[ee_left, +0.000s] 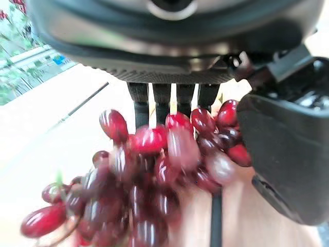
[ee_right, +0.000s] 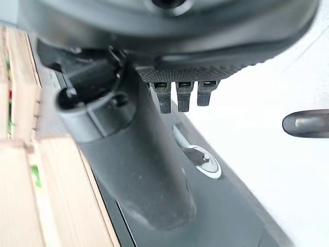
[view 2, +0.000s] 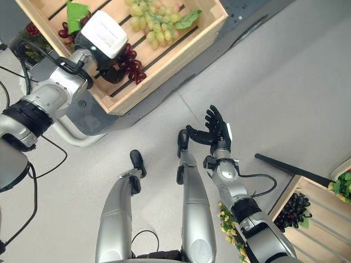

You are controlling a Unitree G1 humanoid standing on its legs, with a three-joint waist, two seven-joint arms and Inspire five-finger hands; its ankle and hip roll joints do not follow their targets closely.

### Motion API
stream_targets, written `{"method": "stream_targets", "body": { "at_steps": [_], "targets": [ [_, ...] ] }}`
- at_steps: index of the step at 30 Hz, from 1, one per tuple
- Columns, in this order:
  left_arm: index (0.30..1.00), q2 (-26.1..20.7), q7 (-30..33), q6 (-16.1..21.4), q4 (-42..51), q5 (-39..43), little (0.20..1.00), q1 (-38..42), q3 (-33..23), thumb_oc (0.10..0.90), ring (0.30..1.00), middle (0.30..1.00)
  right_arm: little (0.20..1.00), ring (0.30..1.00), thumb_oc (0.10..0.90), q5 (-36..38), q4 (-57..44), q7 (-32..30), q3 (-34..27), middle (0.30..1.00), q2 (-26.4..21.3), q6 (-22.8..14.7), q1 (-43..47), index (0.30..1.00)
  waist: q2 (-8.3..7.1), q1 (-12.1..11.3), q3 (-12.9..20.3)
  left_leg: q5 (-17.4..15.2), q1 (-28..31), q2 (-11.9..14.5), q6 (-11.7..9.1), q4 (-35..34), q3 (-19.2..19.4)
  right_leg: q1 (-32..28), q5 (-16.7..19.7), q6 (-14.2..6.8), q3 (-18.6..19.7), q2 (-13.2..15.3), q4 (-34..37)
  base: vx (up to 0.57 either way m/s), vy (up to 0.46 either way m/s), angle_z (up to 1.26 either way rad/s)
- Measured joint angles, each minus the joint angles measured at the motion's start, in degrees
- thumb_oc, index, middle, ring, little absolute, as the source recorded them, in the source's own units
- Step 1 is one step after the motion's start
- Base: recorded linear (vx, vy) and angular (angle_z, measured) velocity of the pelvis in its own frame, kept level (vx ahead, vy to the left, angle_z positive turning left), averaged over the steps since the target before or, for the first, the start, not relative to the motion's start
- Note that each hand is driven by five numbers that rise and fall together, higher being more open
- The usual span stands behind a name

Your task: Pick up the fruits from the basket on one side to the basket on the other side

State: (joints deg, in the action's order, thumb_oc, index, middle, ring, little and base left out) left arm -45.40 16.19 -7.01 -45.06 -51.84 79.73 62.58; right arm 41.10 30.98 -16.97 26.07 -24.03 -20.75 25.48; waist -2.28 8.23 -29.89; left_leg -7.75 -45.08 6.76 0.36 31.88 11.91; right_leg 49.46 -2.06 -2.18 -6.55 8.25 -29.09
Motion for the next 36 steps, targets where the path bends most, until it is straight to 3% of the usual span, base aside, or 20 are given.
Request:
{"method": "stream_targets", "body": {
  "at_steps": [2, 11, 18, 24, 26, 33, 36],
  "targets": [
    [0.300, -0.02, 2.08, -0.04, -0.62, -0.33, 0.300, -0.26, -1.04, 0.400, 0.300, 0.300, 0.900, 0.900, 0.800, -0.01, 0.08, -0.01, 0.01, 0.900, 0.07, -0.01, -0.26, 0.900, -0.10, -0.11, -0.01, 1.20, 0.03, 0.05, -1.05, -0.58, -0.31, 0.00, 0.26, -0.63, -0.38, -0.36, 0.18, -0.01, -0.001, 0.16],
    [0.300, -0.22, 4.46, 4.03, -2.15, -1.26, 0.300, -2.55, -1.03, 0.400, 0.300, 0.300, 0.900, 0.900, 0.800, -0.06, -0.69, -1.83, 0.41, 0.900, 0.18, -0.38, -0.42, 0.900, -0.09, 0.11, -0.02, 1.52, 2.58, -0.06, -0.54, -0.82, -0.04, -2.21, 0.48, -0.12, -0.29, -0.09, 0.00, 0.00, 0.000, -0.04],
    [0.300, -0.19, 8.37, 10.23, -3.61, 11.67, 0.300, -6.81, -1.47, 0.400, 0.300, 0.300, 0.900, 0.900, 0.800, -0.06, -1.51, -1.92, 1.87, 0.900, 0.26, -0.38, -0.96, 0.900, -0.04, 0.31, -0.12, 1.24, 6.36, -0.25, -0.30, -1.09, 0.65, -5.71, 0.37, -0.05, -0.19, 0.18, 0.03, 0.00, 0.000, -0.01],
    [0.300, 0.36, 10.62, 18.63, -0.13, 28.55, 0.300, -16.97, -11.81, 0.400, 0.300, 0.300, 0.900, 0.900, 0.800, -0.28, -1.55, -1.88, 1.79, 0.900, 0.43, -0.39, -3.32, 0.900, -0.04, -0.17, -0.12, 1.29, 13.14, -0.44, -0.38, -2.58, 0.38, -12.50, 0.19, -0.21, -0.33, 0.29, 0.88, 0.00, 0.000, 0.00],
    [0.300, 2.43, 10.52, 20.67, 2.69, 36.14, 0.300, -22.01, -18.86, 0.400, 0.300, 0.300, 0.900, 0.900, 0.800, -0.78, -1.77, -1.88, 1.60, 0.900, 0.79, -0.39, -5.43, 0.900, -0.03, -0.41, -0.13, 1.36, 16.87, -0.61, -0.75, -4.17, 0.10, -16.29, 0.07, -0.62, -0.55, 0.18, 2.30, 0.00, -0.012, 0.05],
    [0.300, 8.01, 9.87, 22.24, 8.63, 51.13, 0.300, -30.60, -31.18, 0.400, 0.300, 0.300, 0.900, 0.900, 0.800, -5.34, -2.23, -2.21, 1.13, 0.900, 3.45, -0.22, -8.63, 0.900, 0.05, -1.38, -0.17, 2.50, 25.21, -0.77, -1.25, -8.45, -0.28, -24.86, 0.13, -0.68, -1.96, 0.06, 6.08, 0.02, 0.004, 0.06],
    [0.300, 8.55, 9.13, 22.20, 11.43, 54.23, 0.300, -33.40, -33.21, 0.400, 0.300, 0.300, 0.900, 0.900, 0.800, -7.58, -3.40, -2.21, 1.01, 0.900, 4.20, -0.10, -9.12, 0.900, 0.08, -1.67, -0.16, 3.66, 30.15, -1.01, -1.47, -12.83, 0.65, -29.14, 0.34, -0.70, -2.14, -0.01, 9.02, 0.06, 0.019, 0.01]
  ]
}}
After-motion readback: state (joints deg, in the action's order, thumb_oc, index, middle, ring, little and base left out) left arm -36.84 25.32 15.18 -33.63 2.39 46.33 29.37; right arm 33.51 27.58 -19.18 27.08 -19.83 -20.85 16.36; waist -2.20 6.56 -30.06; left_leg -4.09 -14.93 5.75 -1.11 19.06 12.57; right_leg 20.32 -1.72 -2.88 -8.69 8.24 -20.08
